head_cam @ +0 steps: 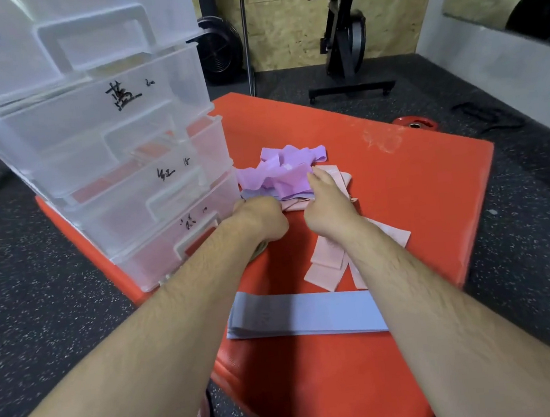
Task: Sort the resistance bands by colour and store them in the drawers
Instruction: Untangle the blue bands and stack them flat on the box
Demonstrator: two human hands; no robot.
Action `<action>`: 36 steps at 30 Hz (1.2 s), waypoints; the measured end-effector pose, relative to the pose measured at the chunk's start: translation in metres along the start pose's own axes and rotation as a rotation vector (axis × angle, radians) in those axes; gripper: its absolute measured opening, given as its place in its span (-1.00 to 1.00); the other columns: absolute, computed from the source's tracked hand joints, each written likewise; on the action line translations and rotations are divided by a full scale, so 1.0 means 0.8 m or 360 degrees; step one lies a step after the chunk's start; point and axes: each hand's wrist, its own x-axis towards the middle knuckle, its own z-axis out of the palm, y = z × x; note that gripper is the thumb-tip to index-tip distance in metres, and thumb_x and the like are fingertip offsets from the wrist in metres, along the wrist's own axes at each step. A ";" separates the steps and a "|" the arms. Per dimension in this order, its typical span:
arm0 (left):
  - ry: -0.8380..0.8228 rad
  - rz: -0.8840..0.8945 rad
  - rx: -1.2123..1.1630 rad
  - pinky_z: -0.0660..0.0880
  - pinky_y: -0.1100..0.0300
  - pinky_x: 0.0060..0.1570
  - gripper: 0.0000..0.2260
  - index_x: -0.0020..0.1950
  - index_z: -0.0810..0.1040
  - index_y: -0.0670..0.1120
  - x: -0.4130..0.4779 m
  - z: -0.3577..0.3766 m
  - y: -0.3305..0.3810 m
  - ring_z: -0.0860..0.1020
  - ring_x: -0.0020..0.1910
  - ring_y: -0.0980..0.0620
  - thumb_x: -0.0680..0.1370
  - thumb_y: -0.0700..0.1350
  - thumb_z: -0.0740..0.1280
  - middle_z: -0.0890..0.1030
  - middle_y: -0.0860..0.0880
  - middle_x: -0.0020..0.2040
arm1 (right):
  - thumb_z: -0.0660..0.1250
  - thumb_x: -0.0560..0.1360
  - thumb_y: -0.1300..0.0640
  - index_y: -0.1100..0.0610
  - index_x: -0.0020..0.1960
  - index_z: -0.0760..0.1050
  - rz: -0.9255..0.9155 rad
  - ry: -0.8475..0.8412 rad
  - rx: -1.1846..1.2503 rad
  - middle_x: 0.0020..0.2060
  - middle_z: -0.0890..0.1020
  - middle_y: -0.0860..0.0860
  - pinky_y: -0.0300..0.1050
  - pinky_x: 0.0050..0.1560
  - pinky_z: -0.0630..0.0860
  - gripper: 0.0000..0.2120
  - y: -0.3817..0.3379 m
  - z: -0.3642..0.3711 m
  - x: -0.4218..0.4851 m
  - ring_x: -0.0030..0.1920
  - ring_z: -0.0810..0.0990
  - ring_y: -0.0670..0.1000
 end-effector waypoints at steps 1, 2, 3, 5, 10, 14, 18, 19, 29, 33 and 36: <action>-0.0003 -0.0014 0.0026 0.40 0.05 0.22 -0.72 0.17 0.54 -0.04 0.003 0.000 0.002 0.48 0.25 -0.16 0.51 -0.08 0.18 0.56 -0.06 0.22 | 0.13 0.55 0.36 0.18 0.62 0.06 -0.0010 -0.0016 0.0011 0.63 -0.01 -0.08 -0.26 0.38 0.18 -0.33 -0.001 0.002 -0.002 0.59 0.11 -0.04; -0.0011 -0.0030 0.0023 0.38 0.04 0.24 -0.70 0.21 0.53 -0.04 0.007 0.000 0.005 0.49 0.25 -0.15 0.52 -0.07 0.18 0.57 -0.05 0.23 | 0.13 0.54 0.37 0.17 0.62 0.06 -0.0015 -0.0032 0.0025 0.63 -0.02 -0.10 -0.23 0.41 0.20 -0.32 -0.001 0.004 -0.002 0.58 0.13 -0.03; -0.0028 -0.0053 0.0016 0.36 0.03 0.26 -0.68 0.24 0.52 -0.03 0.010 -0.001 0.007 0.50 0.26 -0.13 0.53 -0.07 0.17 0.57 -0.04 0.23 | 0.13 0.53 0.37 0.16 0.62 0.06 -0.0017 -0.0048 0.0039 0.63 -0.03 -0.11 -0.19 0.43 0.23 -0.31 -0.002 0.005 -0.003 0.57 0.15 -0.01; -0.0076 -0.0076 0.0044 0.37 0.03 0.28 -0.69 0.27 0.52 -0.04 0.013 -0.002 0.010 0.52 0.25 -0.11 0.55 -0.07 0.18 0.57 -0.04 0.22 | 0.14 0.52 0.36 0.16 0.62 0.07 -0.0031 -0.0072 0.0043 0.63 -0.03 -0.12 -0.13 0.45 0.25 -0.31 -0.002 0.007 -0.005 0.56 0.19 0.02; -0.0144 -0.0095 0.0068 0.41 0.04 0.21 -0.72 0.24 0.52 -0.07 0.016 -0.006 0.010 0.54 0.21 -0.14 0.56 -0.09 0.20 0.59 -0.06 0.19 | 0.13 0.51 0.34 0.14 0.62 0.08 -0.0016 -0.0146 0.0007 0.63 -0.02 -0.10 -0.06 0.48 0.28 -0.30 -0.001 0.002 -0.005 0.57 0.18 0.01; -0.0185 -0.0120 0.0125 0.36 0.02 0.28 -0.72 0.27 0.50 -0.07 0.008 -0.010 0.014 0.51 0.25 -0.14 0.59 -0.11 0.18 0.57 -0.05 0.22 | 0.12 0.50 0.35 0.13 0.62 0.08 -0.0025 -0.0156 0.0052 0.63 -0.01 -0.11 -0.04 0.48 0.29 -0.30 -0.001 -0.001 -0.006 0.58 0.17 -0.01; -0.0092 -0.0048 -0.0107 0.51 0.03 0.18 -0.72 0.22 0.57 -0.08 0.003 -0.015 0.010 0.59 0.13 -0.13 0.56 -0.13 0.20 0.63 -0.06 0.13 | 0.12 0.51 0.36 0.15 0.59 0.15 -0.0084 -0.0100 0.0079 0.63 0.03 -0.07 -0.11 0.48 0.25 -0.35 -0.004 -0.003 -0.008 0.58 0.17 0.02; -0.0030 -0.0037 -0.0235 0.52 0.03 0.17 -0.73 0.23 0.58 -0.07 0.005 -0.022 0.008 0.60 0.12 -0.12 0.57 -0.12 0.21 0.63 -0.05 0.14 | 0.13 0.52 0.36 0.15 0.59 0.17 -0.0088 -0.0071 0.0107 0.63 0.04 -0.06 -0.13 0.48 0.23 -0.36 -0.004 -0.005 -0.008 0.58 0.15 0.02; 0.0501 0.0126 -0.1600 0.44 0.20 -0.27 -0.48 0.18 0.64 -0.02 -0.035 -0.119 0.008 0.52 -0.23 -0.03 0.46 -0.42 0.06 0.69 -0.12 0.02 | 0.33 0.55 0.16 -0.13 0.36 0.53 -0.0197 0.0247 0.0496 0.57 0.15 -0.02 -0.07 0.45 0.34 -0.58 -0.013 -0.051 -0.009 0.50 0.31 0.01; 0.0608 0.0269 -0.1900 0.56 0.13 -0.06 -0.55 0.14 0.66 -0.05 -0.061 -0.141 0.014 0.64 -0.17 0.12 0.51 -0.41 0.10 0.71 -0.04 -0.01 | 0.49 0.48 0.02 -0.03 0.34 0.55 -0.0350 0.0395 0.0644 0.30 0.45 -0.11 -0.16 0.08 0.51 -0.57 -0.027 -0.079 -0.027 0.10 0.54 -0.08; 0.0684 0.0399 -0.2011 0.59 0.10 0.03 -0.64 0.13 0.67 -0.08 -0.082 -0.153 0.021 0.66 -0.08 0.13 0.53 -0.37 0.18 0.71 0.00 -0.02 | 0.46 0.49 0.01 -0.13 0.14 0.56 -0.0396 0.0491 0.0734 0.17 0.54 -0.17 -0.19 -0.08 0.53 -0.76 -0.039 -0.101 -0.045 -0.07 0.54 -0.11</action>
